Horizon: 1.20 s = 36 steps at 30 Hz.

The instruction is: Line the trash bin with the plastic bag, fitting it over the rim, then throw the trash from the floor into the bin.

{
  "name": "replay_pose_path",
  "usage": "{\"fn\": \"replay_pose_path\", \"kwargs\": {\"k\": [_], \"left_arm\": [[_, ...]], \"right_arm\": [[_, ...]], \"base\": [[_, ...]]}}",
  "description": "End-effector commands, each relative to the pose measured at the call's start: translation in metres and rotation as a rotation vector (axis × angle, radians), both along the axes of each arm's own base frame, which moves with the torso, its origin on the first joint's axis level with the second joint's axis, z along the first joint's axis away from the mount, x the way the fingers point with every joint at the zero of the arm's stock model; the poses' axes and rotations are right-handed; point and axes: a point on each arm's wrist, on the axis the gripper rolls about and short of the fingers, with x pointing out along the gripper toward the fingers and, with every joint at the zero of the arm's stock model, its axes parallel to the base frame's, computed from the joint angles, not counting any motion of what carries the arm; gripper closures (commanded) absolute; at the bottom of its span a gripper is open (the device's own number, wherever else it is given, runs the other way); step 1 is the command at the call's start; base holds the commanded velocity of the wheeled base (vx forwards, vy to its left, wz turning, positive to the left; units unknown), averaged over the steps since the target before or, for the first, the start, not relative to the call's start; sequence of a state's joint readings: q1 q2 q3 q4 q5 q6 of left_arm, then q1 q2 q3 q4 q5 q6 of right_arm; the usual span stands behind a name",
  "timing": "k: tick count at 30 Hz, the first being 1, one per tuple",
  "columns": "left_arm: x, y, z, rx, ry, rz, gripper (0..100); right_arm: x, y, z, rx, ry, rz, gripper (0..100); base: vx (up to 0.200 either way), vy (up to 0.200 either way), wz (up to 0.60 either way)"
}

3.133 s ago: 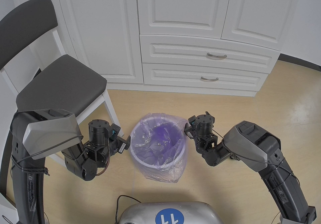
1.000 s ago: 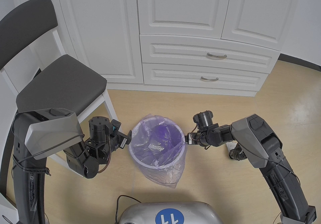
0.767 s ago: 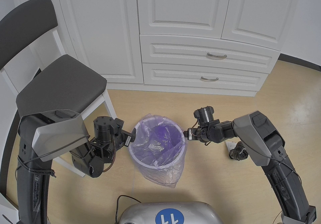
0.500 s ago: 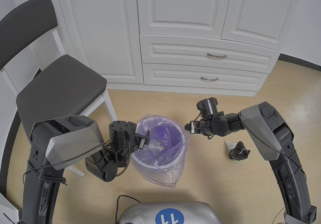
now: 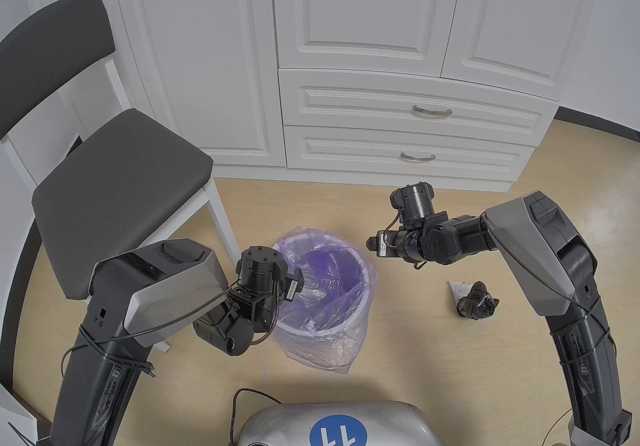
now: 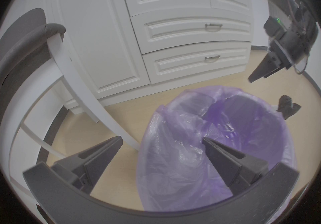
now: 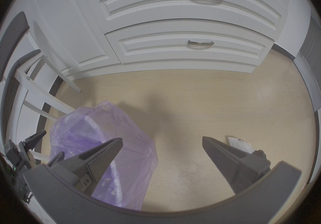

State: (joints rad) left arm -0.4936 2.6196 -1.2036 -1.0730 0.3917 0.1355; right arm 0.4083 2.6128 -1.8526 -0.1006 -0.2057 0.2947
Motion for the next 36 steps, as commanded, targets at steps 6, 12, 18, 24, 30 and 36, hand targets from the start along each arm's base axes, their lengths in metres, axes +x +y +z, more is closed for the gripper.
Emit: {"fn": "replay_pose_path", "kwargs": {"k": [6,12,18,24,30,36], "left_arm": [[0.035,0.027,0.0,0.016,-0.033,0.178,0],[0.041,0.032,-0.005,0.015,-0.033,0.193,0],[0.04,0.029,-0.003,-0.029,-0.037,0.2,0],[0.036,0.023,0.005,-0.059,-0.045,0.192,0],[0.018,0.01,0.023,-0.072,-0.046,0.154,0],[-0.007,-0.008,0.051,-0.109,-0.055,0.102,0]], "right_arm": [[0.0,0.001,0.001,0.0,-0.003,0.002,0],[0.0,0.001,0.002,0.0,-0.003,0.002,0],[0.0,0.0,0.004,0.001,-0.006,0.001,0],[-0.001,0.0,0.004,0.001,-0.006,0.001,0],[-0.015,-0.006,0.011,-0.073,0.013,0.037,0],[-0.052,-0.018,0.027,-0.148,-0.1,0.114,0]], "base": [[0.0,0.0,0.0],[0.0,0.0,0.0],[0.0,0.0,0.0],[0.0,0.0,0.0],[0.0,0.0,0.0],[0.0,0.0,0.0]]}}
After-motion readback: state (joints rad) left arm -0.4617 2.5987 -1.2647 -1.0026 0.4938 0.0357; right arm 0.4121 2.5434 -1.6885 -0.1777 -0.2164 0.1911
